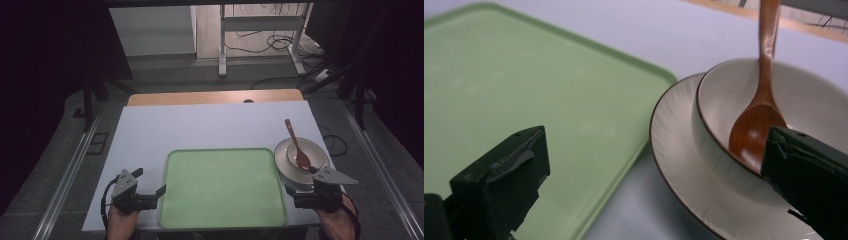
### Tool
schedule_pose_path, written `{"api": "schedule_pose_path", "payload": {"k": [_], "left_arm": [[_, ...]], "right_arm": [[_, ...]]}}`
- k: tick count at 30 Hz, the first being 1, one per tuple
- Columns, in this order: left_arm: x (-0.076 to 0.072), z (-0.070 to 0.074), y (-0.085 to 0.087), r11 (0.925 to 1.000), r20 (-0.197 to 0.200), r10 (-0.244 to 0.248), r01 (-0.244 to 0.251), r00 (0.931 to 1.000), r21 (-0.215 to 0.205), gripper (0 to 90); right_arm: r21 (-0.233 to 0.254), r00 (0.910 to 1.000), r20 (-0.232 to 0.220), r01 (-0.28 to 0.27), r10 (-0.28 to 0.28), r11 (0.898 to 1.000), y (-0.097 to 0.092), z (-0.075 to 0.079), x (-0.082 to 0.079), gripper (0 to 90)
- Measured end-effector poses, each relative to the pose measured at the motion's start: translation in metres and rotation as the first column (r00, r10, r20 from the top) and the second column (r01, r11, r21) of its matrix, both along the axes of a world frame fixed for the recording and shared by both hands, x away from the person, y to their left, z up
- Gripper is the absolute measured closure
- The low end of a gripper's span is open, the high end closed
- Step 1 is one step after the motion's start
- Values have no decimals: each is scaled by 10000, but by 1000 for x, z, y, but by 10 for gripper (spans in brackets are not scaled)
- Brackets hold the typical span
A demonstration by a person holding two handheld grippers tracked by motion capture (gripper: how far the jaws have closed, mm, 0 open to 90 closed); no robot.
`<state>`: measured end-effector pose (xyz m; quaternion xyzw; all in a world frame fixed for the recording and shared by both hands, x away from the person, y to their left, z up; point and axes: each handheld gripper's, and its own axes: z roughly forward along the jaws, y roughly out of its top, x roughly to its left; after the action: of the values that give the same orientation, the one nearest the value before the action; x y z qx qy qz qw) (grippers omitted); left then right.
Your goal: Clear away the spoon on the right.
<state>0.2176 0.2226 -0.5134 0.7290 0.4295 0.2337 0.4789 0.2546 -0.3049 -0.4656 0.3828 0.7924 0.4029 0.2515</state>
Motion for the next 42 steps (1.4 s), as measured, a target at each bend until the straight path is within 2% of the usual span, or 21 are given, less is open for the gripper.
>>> {"api": "schedule_pose_path", "payload": {"k": [4,8,17,26,36,42], "left_arm": [[-1,1,-1,10000,156,-27,25,9999,71,0],[-2,2,2,9999,314,49,-46,9995,-105,0],[-2,1,2,10000,341,3,1,9994,-100,0],[-2,1,2,9999,365,8,-2,9993,-152,0],[-2,1,2,9999,338,14,-9,9994,-135,0],[-2,1,2,9998,346,35,-29,9994,-175,0]], "right_arm": [[-342,9999,-106,-33,30,9994,-1,-5,1,0],[-64,10000,11,48,-48,10000,-5,-2,1,0],[-368,9999,-21,106,-106,9993,-4,-5,2,0],[-412,9998,67,212,-209,9989,-4,-3,2,0],[-237,9979,381,528,-519,9983,-7,4,3,0],[-113,9981,267,566,-563,9983,-8,7,7,0]]}}
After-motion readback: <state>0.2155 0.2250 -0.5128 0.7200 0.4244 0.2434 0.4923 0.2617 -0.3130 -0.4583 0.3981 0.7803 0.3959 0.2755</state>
